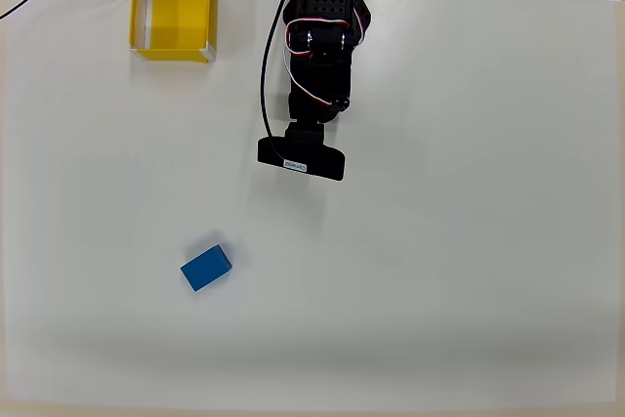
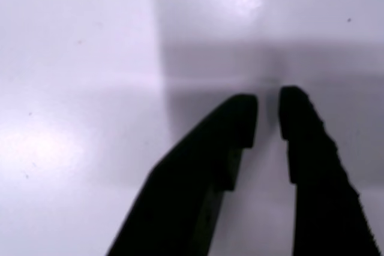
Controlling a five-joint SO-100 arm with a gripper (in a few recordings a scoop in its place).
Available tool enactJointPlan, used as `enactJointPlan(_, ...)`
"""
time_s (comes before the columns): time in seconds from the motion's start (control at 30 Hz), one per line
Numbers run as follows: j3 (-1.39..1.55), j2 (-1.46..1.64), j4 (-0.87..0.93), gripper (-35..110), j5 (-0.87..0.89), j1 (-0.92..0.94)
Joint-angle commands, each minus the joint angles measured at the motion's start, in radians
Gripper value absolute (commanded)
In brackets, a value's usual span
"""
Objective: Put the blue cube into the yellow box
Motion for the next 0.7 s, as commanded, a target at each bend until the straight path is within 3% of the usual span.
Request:
enactJointPlan(0.0, 0.026, 0.025, 0.014, 0, -0.011, 0.017)
enactJointPlan(0.27, 0.026, 0.025, 0.011, 0, -0.044, 0.017)
enactJointPlan(0.5, -0.078, -0.084, -0.183, 0, -0.02, 0.069)
enactJointPlan(0.67, -0.319, -0.368, -0.348, 22, 0.115, 0.101)
